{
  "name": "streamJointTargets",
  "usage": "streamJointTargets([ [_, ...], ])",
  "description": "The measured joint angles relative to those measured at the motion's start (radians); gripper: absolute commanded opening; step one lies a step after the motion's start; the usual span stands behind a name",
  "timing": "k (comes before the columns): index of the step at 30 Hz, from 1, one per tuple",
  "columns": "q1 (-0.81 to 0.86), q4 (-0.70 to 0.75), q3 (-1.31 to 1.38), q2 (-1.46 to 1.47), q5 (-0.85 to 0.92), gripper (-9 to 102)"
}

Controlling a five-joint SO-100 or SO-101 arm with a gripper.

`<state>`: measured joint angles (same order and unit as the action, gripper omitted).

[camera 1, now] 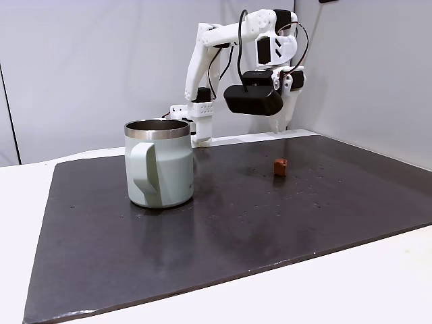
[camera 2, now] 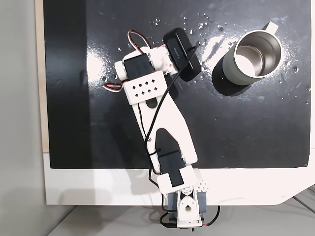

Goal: Grasp a cube and put it in the cup.

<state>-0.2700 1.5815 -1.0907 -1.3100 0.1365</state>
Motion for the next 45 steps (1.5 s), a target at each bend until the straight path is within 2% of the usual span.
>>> streamJointTargets([
  [8,-0.005,0.029,0.04,0.029,0.014,2],
  [13,-0.012,0.057,0.04,0.044,0.029,23],
  [15,-0.012,0.066,0.04,0.049,0.034,26],
  [29,-0.012,0.071,0.018,0.049,0.04,29],
  [45,0.037,-0.078,-0.08,0.167,0.087,29],
])
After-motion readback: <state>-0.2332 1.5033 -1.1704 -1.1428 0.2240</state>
